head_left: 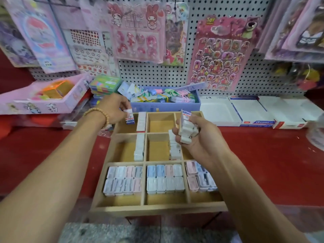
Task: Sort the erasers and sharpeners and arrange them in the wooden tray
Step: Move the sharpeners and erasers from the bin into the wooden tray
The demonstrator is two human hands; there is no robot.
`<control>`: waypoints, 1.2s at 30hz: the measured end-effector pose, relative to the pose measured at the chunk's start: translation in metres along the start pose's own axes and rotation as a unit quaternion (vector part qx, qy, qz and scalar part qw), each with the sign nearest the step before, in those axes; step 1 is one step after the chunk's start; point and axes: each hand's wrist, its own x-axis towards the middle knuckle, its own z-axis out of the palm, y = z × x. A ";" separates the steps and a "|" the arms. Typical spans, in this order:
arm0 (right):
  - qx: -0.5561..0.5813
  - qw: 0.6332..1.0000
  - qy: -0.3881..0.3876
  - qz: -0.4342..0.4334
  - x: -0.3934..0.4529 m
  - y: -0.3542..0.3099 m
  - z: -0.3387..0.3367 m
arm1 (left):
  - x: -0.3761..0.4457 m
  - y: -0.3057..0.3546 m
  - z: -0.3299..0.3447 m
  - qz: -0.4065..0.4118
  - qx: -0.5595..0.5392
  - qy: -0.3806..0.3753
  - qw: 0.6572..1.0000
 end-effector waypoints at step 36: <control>-0.114 0.992 -0.036 -0.033 -0.031 0.004 -0.005 | -0.081 0.100 0.036 0.039 -0.463 -0.109 0.879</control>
